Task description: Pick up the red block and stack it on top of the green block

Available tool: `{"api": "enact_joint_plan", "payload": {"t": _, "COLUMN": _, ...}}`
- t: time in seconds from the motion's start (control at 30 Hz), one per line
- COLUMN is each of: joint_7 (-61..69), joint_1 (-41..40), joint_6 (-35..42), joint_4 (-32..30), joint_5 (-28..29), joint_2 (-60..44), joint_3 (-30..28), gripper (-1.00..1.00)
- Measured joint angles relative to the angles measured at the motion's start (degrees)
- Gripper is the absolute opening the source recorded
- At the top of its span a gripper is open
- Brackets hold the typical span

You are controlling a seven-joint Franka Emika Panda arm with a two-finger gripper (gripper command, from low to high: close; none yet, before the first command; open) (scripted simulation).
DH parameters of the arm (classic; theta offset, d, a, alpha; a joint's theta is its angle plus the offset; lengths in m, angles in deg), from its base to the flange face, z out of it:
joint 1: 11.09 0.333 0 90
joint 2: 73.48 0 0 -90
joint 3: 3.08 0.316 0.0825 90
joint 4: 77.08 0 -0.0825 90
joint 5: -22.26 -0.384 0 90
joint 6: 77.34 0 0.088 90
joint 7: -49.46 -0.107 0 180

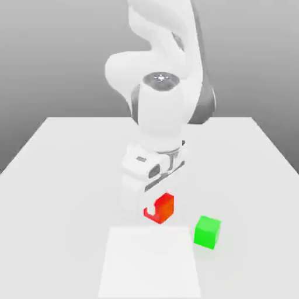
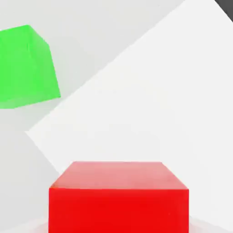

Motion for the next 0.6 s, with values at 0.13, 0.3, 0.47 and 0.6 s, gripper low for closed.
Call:
{"api": "enact_joint_plan", "payload": {"t": 0.13, "joint_7": -3.6, "joint_1": 3.5, "joint_6": 2.6, "joint_4": 1.2, "joint_5": -1.3, "joint_2": 1.4, "joint_3": 3.5, "gripper": -1.0}}
{"api": "enact_joint_plan", "payload": {"t": 0.3, "joint_7": -7.4, "joint_1": 7.1, "joint_6": 4.2, "joint_4": 2.6, "joint_5": -2.8, "joint_2": 1.6, "joint_3": 7.4, "gripper": -1.0}}
{"api": "enact_joint_plan", "payload": {"t": 0.47, "joint_7": -9.5, "joint_1": 6.7, "joint_6": -4.6, "joint_4": 3.2, "joint_5": -0.5, "joint_2": -7.7, "joint_3": 7.9, "gripper": -1.0}}
{"api": "enact_joint_plan", "payload": {"t": 0.6, "joint_7": -10.6, "joint_1": 6.8, "joint_6": -7.7, "joint_4": 3.3, "joint_5": 1.1, "joint_2": -11.0, "joint_3": 7.4, "gripper": 1.0}}
